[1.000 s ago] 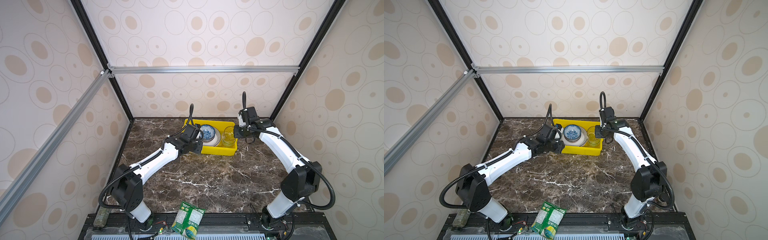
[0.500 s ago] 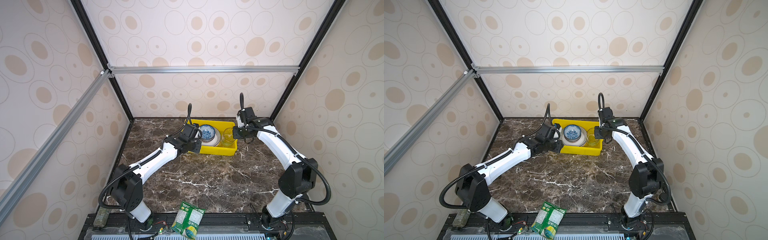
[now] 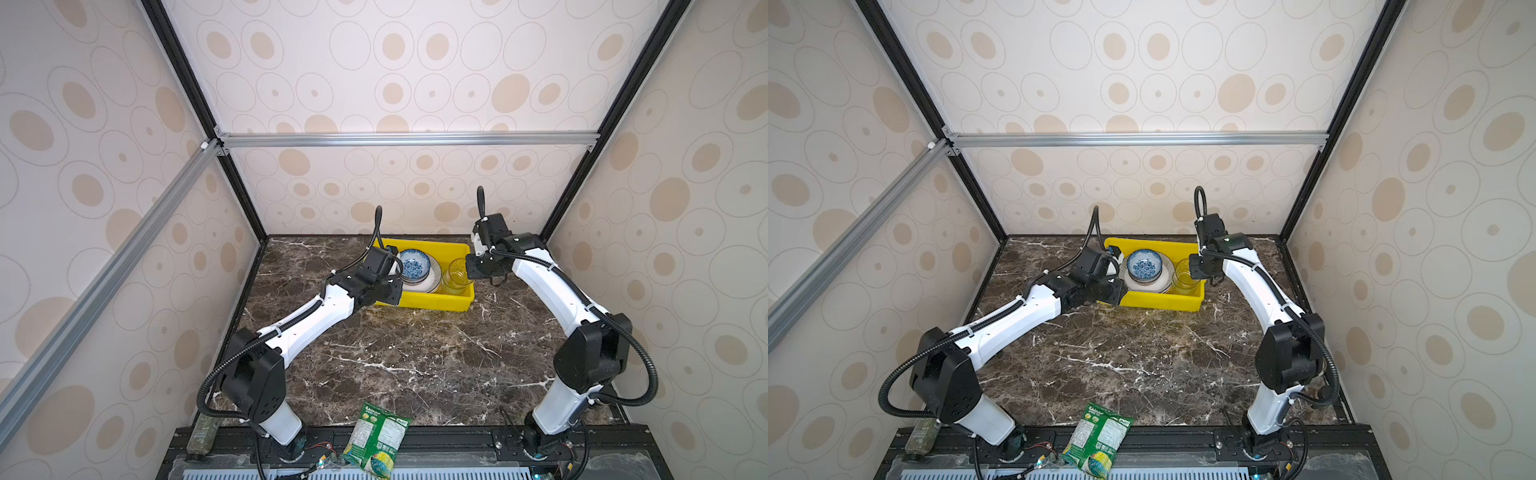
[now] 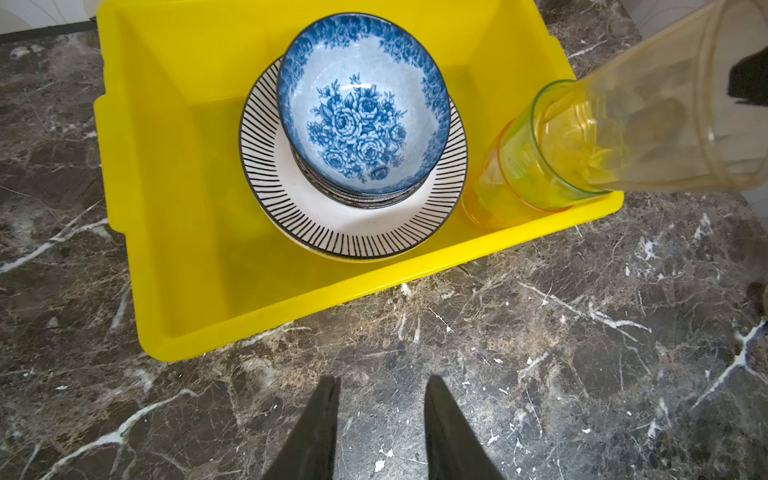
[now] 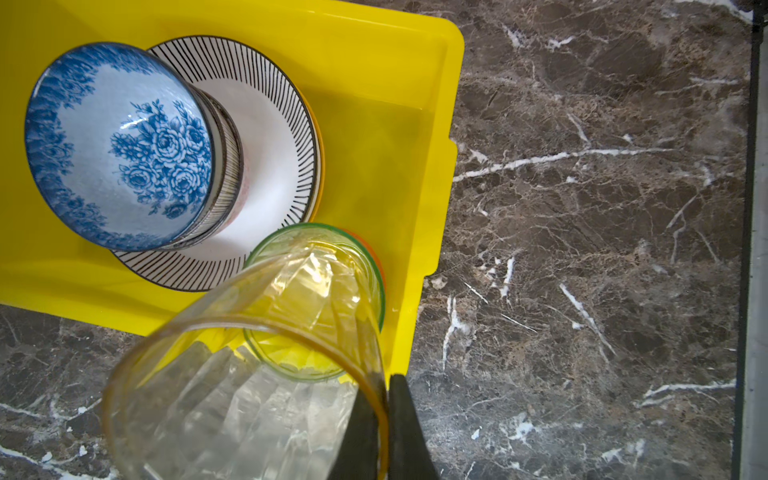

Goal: Place the mixed dishes into the plastic bin
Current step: 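Lower the amber cup onto the green cup in the bin and release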

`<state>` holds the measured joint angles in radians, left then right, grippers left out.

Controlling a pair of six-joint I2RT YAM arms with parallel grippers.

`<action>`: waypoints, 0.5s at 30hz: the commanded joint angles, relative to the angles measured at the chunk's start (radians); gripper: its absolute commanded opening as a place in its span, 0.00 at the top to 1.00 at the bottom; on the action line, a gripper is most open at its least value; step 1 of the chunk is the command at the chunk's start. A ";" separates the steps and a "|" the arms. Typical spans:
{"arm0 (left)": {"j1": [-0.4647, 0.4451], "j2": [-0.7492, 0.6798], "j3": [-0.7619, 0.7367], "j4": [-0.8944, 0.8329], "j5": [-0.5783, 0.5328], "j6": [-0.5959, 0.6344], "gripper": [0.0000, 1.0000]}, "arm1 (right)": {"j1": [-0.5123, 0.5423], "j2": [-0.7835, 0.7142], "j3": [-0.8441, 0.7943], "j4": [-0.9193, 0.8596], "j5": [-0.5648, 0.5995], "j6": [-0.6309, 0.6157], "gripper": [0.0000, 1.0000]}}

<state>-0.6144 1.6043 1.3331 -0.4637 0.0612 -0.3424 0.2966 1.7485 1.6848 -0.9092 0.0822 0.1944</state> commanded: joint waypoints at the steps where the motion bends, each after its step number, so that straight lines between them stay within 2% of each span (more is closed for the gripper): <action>1: 0.012 -0.010 0.030 0.005 0.003 0.029 0.65 | -0.002 0.028 0.034 -0.054 0.028 -0.020 1.00; 9: 0.012 -0.004 0.049 -0.004 0.002 0.044 0.64 | -0.003 0.063 0.065 -0.074 0.026 -0.016 0.96; 13: 0.013 -0.007 0.043 0.000 -0.001 0.046 0.64 | -0.002 0.074 0.075 -0.077 0.036 -0.012 0.87; 15: 0.015 -0.013 0.039 0.006 -0.003 0.049 0.64 | -0.003 0.082 0.084 -0.081 0.040 -0.010 0.86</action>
<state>-0.6121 1.6043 1.3399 -0.4641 0.0620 -0.3187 0.2966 1.8118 1.7363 -0.9535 0.1070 0.1921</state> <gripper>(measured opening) 0.358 0.137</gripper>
